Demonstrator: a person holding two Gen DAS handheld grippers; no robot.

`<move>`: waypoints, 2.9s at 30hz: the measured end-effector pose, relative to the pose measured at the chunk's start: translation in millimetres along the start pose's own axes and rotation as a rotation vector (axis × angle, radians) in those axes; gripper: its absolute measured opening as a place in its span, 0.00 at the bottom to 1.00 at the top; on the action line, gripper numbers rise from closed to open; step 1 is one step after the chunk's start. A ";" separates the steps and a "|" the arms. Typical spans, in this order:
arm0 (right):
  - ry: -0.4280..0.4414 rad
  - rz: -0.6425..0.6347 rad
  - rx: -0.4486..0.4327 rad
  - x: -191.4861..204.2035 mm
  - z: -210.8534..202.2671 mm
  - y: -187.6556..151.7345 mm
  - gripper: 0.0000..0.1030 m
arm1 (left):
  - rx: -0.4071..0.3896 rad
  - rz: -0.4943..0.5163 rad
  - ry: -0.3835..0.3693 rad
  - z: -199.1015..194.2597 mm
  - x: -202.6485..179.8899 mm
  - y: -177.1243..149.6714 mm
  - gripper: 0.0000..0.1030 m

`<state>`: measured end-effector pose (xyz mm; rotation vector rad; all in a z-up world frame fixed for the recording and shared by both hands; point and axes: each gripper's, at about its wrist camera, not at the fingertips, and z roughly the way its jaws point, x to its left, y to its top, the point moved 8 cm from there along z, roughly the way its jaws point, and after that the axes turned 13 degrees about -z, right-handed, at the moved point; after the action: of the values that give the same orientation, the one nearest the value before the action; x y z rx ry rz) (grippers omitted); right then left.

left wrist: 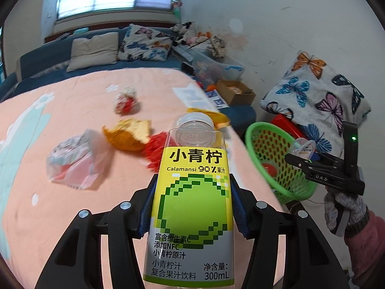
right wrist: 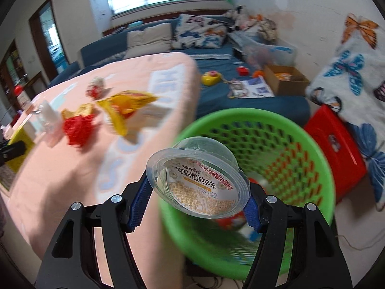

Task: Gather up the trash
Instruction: 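Carry the yogurt cup with the right tool over the green basket and release, then carry the juice bottle with the left tool over the green basket and release, then grasp the yellow snack bag with the right tool while the left tool grasps the red mesh net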

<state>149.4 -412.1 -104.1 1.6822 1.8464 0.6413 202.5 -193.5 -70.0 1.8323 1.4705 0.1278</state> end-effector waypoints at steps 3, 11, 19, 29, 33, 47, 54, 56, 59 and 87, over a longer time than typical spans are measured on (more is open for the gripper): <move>-0.034 0.035 0.014 -25.0 0.3 -9.8 0.65 | 0.007 0.033 -0.019 6.4 -20.4 3.2 0.51; -0.074 0.112 0.039 -64.7 0.8 -30.6 0.66 | 0.028 0.114 -0.054 27.5 -67.0 8.6 0.51; -0.093 0.136 0.035 -78.0 -4.7 -36.8 0.71 | 0.059 0.168 -0.096 53.0 -107.6 12.6 0.51; -0.100 0.151 0.005 -85.2 -25.3 -47.5 0.72 | 0.124 0.228 -0.121 100.2 -154.9 4.7 0.51; -0.098 0.164 0.000 -89.3 -31.1 -51.5 0.72 | 0.157 0.247 -0.115 120.4 -169.5 -2.5 0.51; -0.099 0.182 0.000 -95.5 -37.9 -63.1 0.72 | 0.215 0.259 -0.113 156.7 -194.2 -17.7 0.62; -0.095 0.169 -0.004 -90.0 -42.4 -61.5 0.72 | 0.186 0.250 -0.139 140.2 -190.0 -17.0 0.67; -0.088 0.157 -0.007 -85.5 -43.3 -58.3 0.72 | 0.173 0.239 -0.136 130.6 -180.3 -14.9 0.67; -0.064 0.135 -0.011 -74.8 -43.2 -51.7 0.73 | 0.150 0.220 -0.122 116.8 -162.4 -9.1 0.67; 0.222 -0.129 -0.061 70.3 21.6 65.6 0.89 | -0.004 -0.031 0.092 22.3 44.3 9.6 0.67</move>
<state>207.7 -336.0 -81.2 1.4884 2.0480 0.8487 236.2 -166.4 -96.2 1.8210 1.5602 0.2021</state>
